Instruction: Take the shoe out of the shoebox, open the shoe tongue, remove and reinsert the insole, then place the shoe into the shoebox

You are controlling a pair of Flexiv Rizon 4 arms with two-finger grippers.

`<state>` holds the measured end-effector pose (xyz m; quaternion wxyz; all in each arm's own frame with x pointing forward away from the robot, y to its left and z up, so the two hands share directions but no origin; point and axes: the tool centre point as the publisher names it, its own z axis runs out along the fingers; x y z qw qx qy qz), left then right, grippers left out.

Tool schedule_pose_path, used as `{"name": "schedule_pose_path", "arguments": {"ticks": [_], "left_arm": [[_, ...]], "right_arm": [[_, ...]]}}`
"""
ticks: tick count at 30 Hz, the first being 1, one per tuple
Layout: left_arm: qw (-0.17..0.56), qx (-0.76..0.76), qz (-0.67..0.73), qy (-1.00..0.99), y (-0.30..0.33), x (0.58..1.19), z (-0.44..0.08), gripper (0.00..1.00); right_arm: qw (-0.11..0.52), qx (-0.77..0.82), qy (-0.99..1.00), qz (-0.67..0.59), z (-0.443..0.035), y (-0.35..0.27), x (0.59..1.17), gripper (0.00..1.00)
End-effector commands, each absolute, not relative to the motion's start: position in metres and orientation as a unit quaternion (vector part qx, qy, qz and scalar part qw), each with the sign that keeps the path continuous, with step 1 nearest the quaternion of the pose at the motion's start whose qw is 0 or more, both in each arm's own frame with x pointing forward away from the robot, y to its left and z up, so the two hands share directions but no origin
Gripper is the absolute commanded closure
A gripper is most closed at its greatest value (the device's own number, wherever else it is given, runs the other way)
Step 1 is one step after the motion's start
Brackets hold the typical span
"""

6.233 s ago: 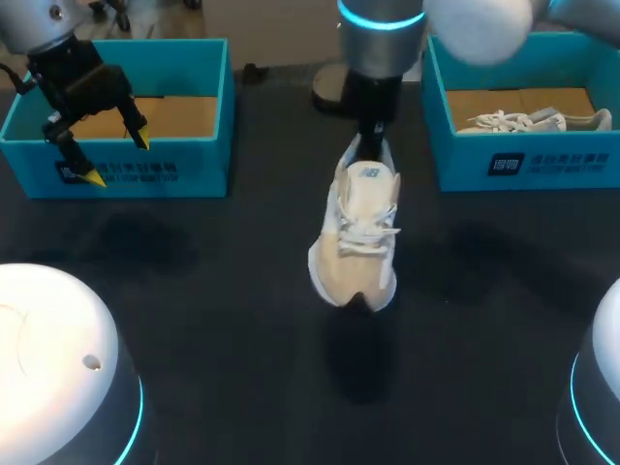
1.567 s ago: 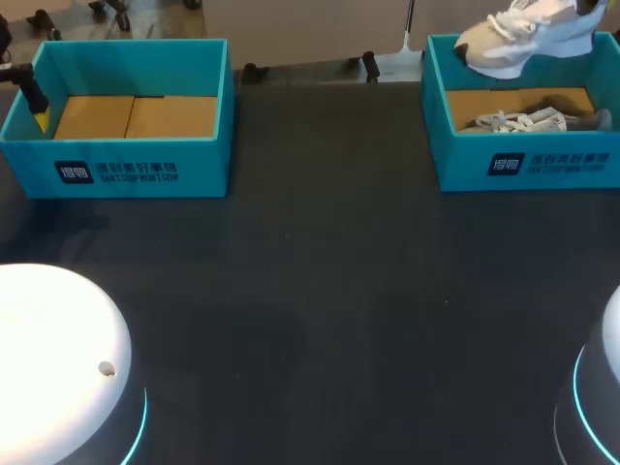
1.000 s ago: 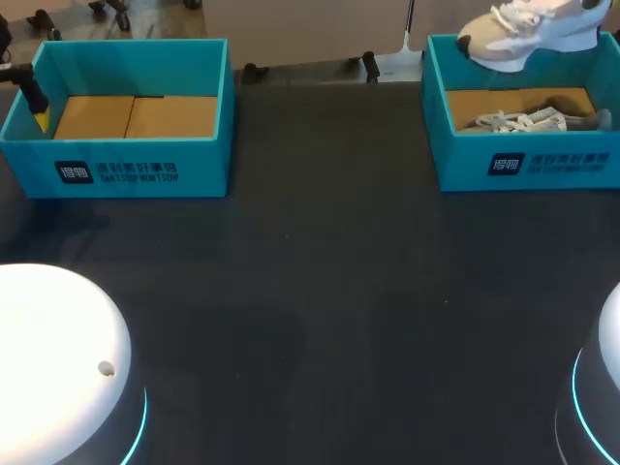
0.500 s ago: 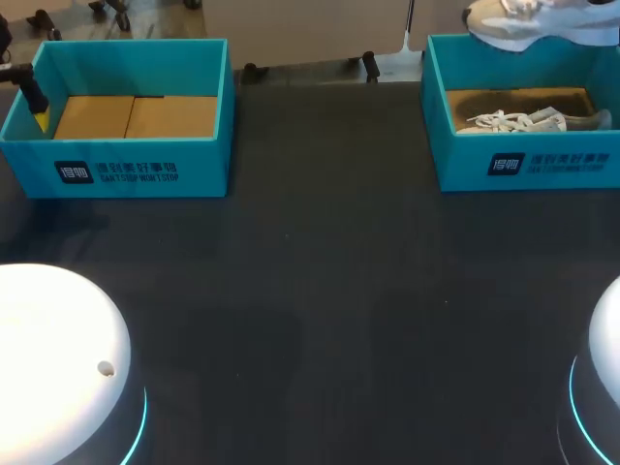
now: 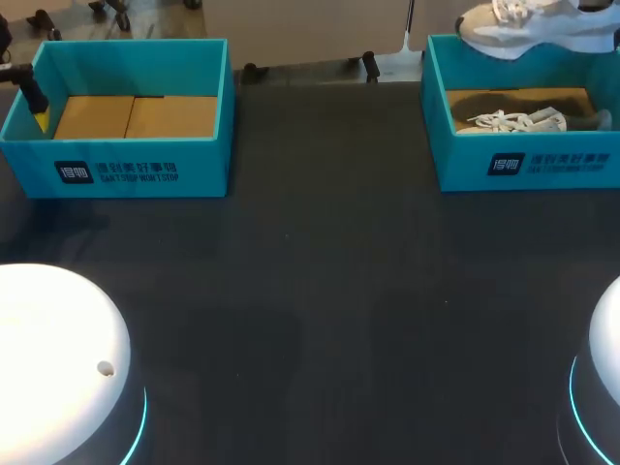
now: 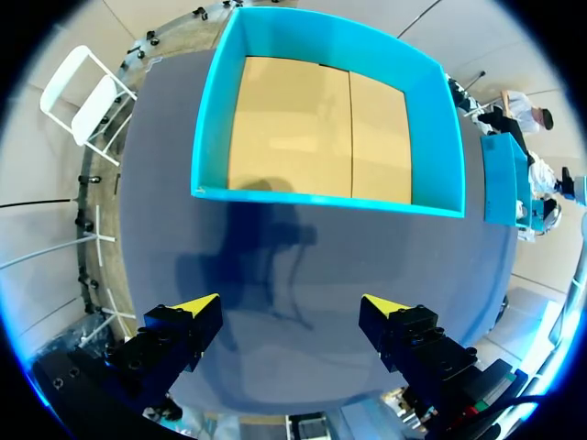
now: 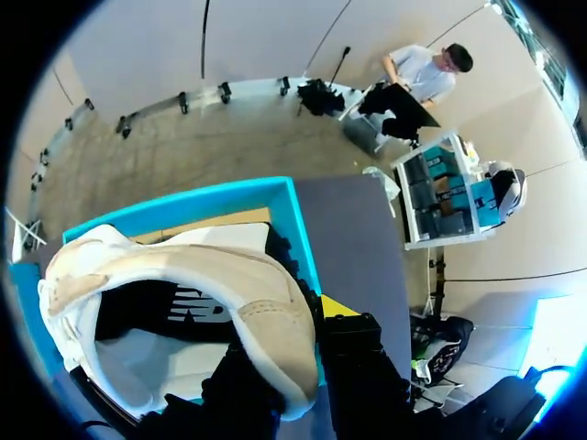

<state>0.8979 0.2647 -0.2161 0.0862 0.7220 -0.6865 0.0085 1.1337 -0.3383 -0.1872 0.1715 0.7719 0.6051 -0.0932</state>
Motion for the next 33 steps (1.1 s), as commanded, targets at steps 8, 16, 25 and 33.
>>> {"name": "schedule_pose_path", "arguments": {"ticks": [8, 16, 25, 33], "left_arm": [[0.086, 0.722, 0.008, -0.686, 0.265, 0.898, -0.216, 0.00], [0.086, 0.722, 0.008, -0.686, 0.265, 0.898, -0.216, 0.00], [0.086, 0.722, 0.008, -0.686, 0.265, 0.898, -0.216, 0.00], [0.086, 0.722, 0.008, -0.686, 0.265, 0.898, -0.216, 0.00]], "right_arm": [[0.167, 0.765, 0.613, -0.108, -0.210, -0.338, 1.124, 1.00], [0.149, 0.759, 0.623, -0.119, -0.233, -0.327, 1.123, 1.00], [0.147, 0.755, 0.627, -0.124, -0.246, -0.323, 1.122, 1.00], [0.147, 0.764, 0.613, -0.136, -0.256, -0.329, 1.125, 1.00]]}}
